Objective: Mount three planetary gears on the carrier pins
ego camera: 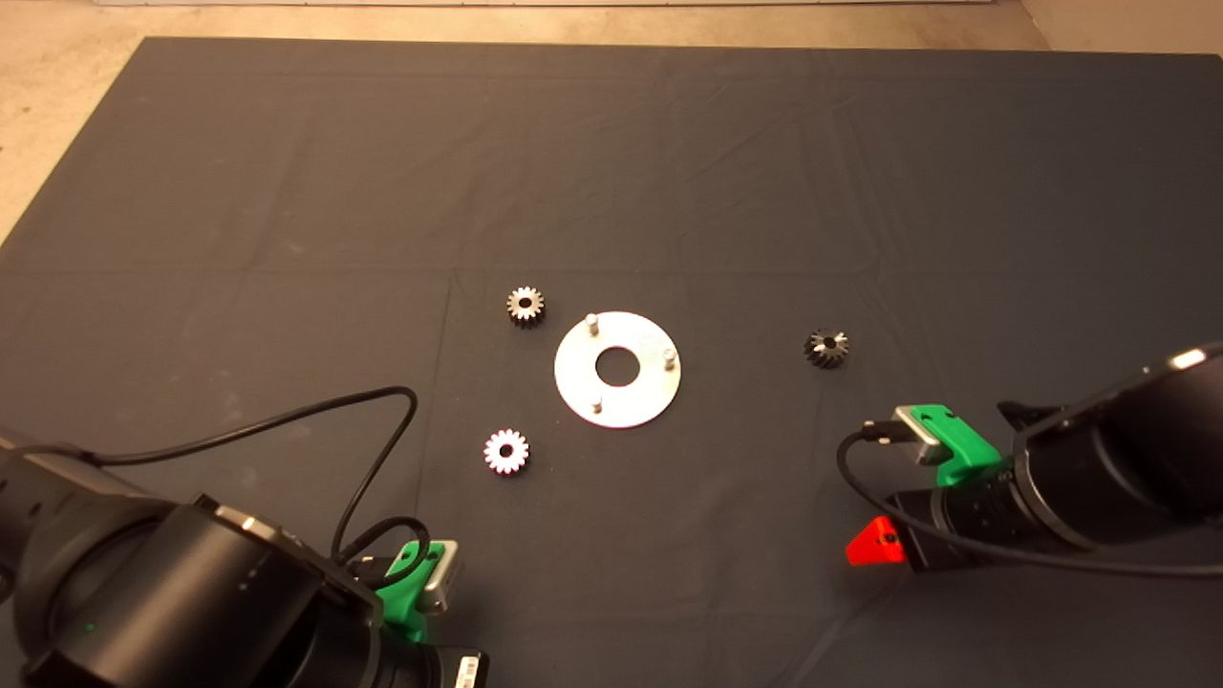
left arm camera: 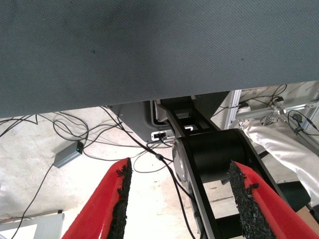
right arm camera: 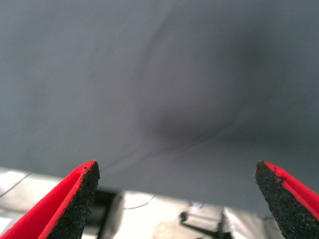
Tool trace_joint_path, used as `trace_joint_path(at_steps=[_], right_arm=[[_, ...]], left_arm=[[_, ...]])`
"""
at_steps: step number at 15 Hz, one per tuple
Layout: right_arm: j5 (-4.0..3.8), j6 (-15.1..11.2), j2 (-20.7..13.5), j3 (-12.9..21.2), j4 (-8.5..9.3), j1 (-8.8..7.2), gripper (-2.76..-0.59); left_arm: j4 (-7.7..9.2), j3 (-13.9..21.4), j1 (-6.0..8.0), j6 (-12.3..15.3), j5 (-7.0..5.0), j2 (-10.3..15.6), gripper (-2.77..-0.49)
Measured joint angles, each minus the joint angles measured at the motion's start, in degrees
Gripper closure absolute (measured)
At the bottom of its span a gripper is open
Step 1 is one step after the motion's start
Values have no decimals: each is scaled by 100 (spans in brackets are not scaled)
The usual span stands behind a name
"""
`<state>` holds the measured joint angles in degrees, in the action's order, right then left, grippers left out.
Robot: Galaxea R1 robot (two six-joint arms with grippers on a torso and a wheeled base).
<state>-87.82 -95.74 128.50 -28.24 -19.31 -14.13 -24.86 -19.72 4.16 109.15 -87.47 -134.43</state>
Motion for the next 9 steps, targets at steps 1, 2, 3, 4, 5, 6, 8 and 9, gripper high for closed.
trace_joint_path(at_steps=[1, 2, 3, 4, 5, 6, 8, 9], right_arm=[[-7, 235, -77, -211, 0, -52, -233], [-7, 347, -119, -413, 0, -149, -233], [-5, 448, -140, -618, -1, -231, -233], [-5, 567, -142, -837, -1, -294, -233], [-5, 688, -133, -1046, -1, -361, -233], [-11, 766, -116, -1209, -3, -420, -233], [-10, 985, 16, -1549, -1, -538, -233], [-7, 1075, 114, -1721, -1, -560, -233]], left_arm=[[0, 0, 0, 0, -1, 0, -132], [0, 0, 0, 0, -1, 0, -132], [0, 0, 0, 0, 1, 0, -132], [0, 0, 0, 0, 1, -2, -132], [0, 0, 0, 0, -1, 0, -132], [0, 0, 0, 0, -1, -2, -132], [1, 0, 0, 0, 0, -9, -132], [0, 0, 0, 0, 1, -15, -132]])
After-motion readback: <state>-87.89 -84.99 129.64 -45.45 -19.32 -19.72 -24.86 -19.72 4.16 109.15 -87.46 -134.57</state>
